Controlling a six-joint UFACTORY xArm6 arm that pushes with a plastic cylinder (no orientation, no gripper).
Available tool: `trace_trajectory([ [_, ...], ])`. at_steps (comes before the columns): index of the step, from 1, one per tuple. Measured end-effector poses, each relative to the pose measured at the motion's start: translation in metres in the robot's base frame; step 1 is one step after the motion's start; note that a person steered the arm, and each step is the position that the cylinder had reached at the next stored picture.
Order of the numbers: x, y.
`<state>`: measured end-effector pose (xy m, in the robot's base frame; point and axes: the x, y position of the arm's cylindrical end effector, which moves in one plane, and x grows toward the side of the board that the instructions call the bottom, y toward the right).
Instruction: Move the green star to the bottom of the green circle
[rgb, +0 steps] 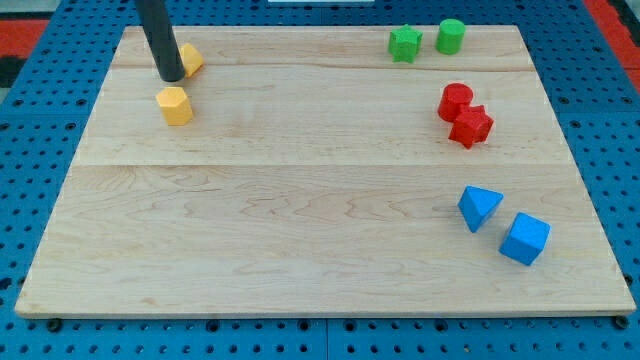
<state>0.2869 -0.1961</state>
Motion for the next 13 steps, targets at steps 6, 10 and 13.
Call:
trace_trajectory([
  [6, 0.004, 0.324],
  [10, -0.044, 0.336],
  [13, -0.006, 0.280],
])
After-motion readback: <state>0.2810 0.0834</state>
